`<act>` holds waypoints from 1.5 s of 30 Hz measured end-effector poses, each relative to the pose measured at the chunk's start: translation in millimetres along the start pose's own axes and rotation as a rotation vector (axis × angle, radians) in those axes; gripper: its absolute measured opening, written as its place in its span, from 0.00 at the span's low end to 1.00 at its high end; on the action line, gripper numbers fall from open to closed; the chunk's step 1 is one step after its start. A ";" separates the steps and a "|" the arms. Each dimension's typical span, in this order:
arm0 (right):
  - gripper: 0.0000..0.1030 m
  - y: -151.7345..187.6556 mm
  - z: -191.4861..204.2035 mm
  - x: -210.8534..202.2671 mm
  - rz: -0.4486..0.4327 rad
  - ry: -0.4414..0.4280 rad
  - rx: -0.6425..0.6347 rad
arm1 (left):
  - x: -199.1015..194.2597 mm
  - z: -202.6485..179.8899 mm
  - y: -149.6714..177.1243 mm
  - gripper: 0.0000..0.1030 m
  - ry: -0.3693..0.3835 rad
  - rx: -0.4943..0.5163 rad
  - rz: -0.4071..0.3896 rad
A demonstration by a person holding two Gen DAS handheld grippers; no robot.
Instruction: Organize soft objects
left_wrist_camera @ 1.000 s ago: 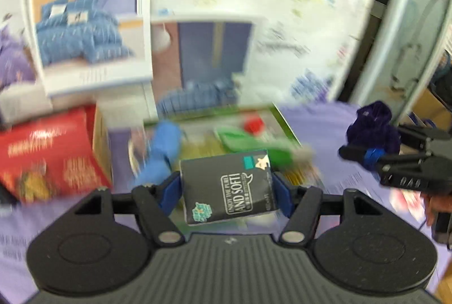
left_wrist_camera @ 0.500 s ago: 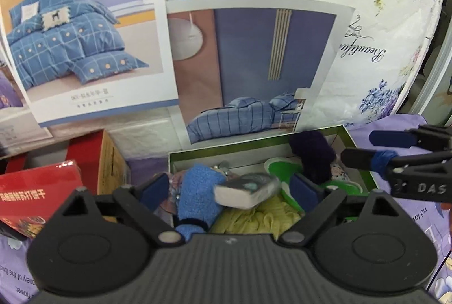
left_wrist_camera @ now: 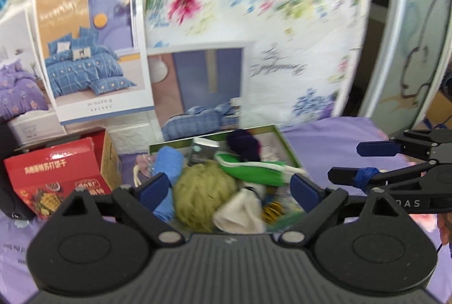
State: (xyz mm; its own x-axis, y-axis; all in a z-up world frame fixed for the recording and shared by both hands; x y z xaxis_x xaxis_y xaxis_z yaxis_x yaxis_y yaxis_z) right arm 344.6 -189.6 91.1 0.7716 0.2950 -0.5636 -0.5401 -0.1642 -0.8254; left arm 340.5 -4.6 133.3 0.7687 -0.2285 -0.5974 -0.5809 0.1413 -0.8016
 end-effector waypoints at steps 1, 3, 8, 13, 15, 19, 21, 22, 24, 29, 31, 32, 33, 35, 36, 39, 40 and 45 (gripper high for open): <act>0.47 3.3 1.8 -12.9 -0.010 0.003 0.000 | -13.0 -6.4 3.7 0.95 0.004 0.003 -0.019; 0.48 11.1 6.6 -37.5 -0.034 0.005 0.006 | -37.5 -18.6 11.9 0.95 0.009 0.008 -0.055; 0.48 35.8 27.6 -84.3 -0.103 0.006 0.029 | -83.4 -37.7 34.2 0.95 0.029 -0.013 -0.102; 0.48 64.1 50.4 -111.6 -0.191 -0.006 0.105 | -111.7 -43.9 59.1 0.95 0.006 -0.020 -0.134; 0.49 75.8 59.8 -119.6 -0.239 0.010 0.131 | -118.1 -43.7 70.2 0.95 -0.013 -0.027 -0.141; 0.49 103.1 75.1 -124.7 -0.298 0.097 0.181 | -123.7 -44.2 97.2 0.95 -0.052 -0.051 -0.141; 0.49 119.6 79.6 -121.7 -0.314 0.136 0.229 | -124.2 -44.4 113.3 0.95 -0.068 -0.076 -0.138; 0.49 129.7 80.1 -119.8 -0.315 0.157 0.268 | -123.3 -45.1 121.9 0.95 -0.074 -0.087 -0.135; 0.50 150.3 80.1 -113.3 -0.317 0.170 0.346 | -117.7 -47.7 141.5 0.95 -0.089 -0.102 -0.112; 0.50 182.2 77.8 -94.0 -0.240 0.155 0.390 | -100.8 -56.5 187.8 0.95 -0.130 -0.078 -0.051; 0.50 190.9 77.3 -91.8 -0.223 0.170 0.394 | -95.8 -56.5 200.8 0.95 -0.130 -0.098 -0.032; 0.50 194.0 76.6 -91.3 -0.221 0.169 0.394 | -93.2 -56.0 205.7 0.95 -0.121 -0.107 -0.019; 0.50 199.4 76.4 -92.7 -0.221 0.169 0.396 | -91.0 -54.7 210.6 0.95 -0.118 -0.118 -0.008; 0.50 207.8 76.1 -92.4 -0.213 0.179 0.402 | -88.4 -50.4 218.6 0.95 -0.130 -0.137 0.004; 0.50 211.5 77.0 -91.6 -0.205 0.188 0.394 | -87.8 -47.8 222.4 0.95 -0.139 -0.146 0.007; 0.50 221.9 80.1 -89.6 -0.187 0.197 0.377 | -86.8 -40.7 230.9 0.95 -0.176 -0.150 0.014; 0.50 224.3 80.6 -89.0 -0.181 0.190 0.380 | -86.6 -38.7 232.8 0.95 -0.191 -0.150 0.018; 0.50 227.1 84.5 -88.4 -0.157 0.173 0.368 | -82.9 -30.3 238.0 0.95 -0.222 -0.162 0.042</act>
State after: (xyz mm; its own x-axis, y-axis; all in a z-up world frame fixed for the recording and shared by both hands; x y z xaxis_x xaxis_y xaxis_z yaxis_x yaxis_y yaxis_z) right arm 125.4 -173.4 -43.8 0.8821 0.1223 -0.4550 -0.4711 0.2260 -0.8526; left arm 130.4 18.7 -7.2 0.7727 -0.0062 -0.6347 -0.6347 -0.0137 -0.7726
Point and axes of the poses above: each gripper's, at about its wrist camera, not at the fingertips, and x roughly the way its jaws point, z to its left, y to its underside, the point moved 6 cm from there along x, roughly the way its jaws point
